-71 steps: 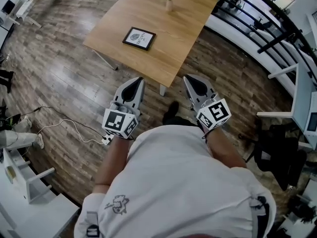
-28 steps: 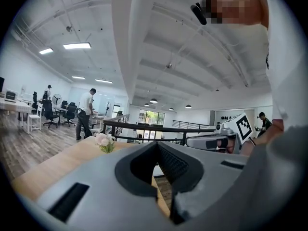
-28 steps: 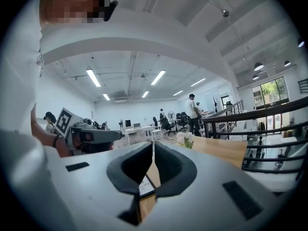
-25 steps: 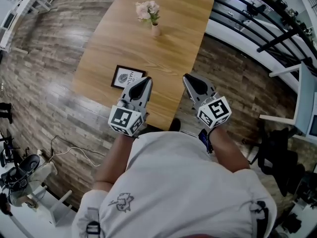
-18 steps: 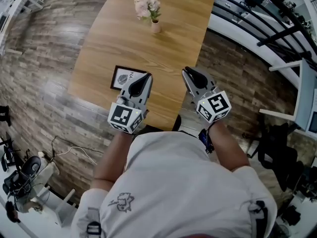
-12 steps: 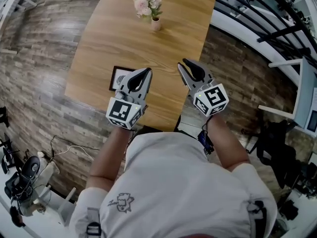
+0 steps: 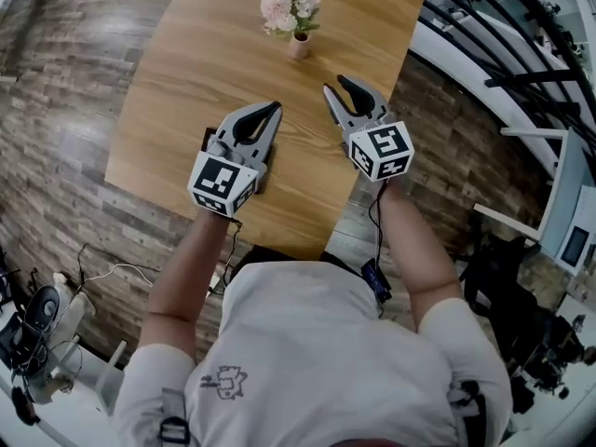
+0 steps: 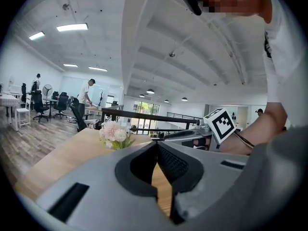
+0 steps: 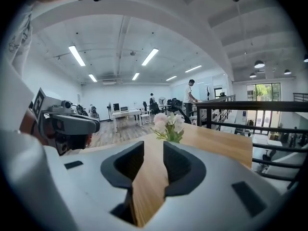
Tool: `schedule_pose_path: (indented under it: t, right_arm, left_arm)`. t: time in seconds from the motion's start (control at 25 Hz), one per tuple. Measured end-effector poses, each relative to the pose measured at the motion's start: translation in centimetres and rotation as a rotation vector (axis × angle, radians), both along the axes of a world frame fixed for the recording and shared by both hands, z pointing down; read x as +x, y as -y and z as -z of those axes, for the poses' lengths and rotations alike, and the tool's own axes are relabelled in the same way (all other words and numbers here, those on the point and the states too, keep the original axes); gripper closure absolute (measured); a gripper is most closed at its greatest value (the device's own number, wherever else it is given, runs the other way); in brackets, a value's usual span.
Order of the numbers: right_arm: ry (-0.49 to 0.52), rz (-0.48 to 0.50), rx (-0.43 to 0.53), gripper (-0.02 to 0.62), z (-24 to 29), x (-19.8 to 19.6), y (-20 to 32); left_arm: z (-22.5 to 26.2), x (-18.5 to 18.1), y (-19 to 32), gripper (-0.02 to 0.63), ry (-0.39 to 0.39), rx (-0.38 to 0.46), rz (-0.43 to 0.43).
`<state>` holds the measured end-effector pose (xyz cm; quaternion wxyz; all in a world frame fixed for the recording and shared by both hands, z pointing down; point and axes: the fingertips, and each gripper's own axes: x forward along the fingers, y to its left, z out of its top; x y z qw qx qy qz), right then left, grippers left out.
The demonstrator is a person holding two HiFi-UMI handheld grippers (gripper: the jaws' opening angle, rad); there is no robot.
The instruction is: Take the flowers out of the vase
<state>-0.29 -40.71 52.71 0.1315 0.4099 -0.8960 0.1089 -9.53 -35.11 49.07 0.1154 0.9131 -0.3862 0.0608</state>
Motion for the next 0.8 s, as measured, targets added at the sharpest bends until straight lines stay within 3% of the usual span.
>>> schedule_pose_path:
  t: [0.8]
  right_arm:
    - [-0.112,-0.023,-0.105,0.437,-10.7,-4.2,12.3]
  left_arm:
    - [-6.2,-1.5,11.4,0.601,0.026,0.026,0.067]
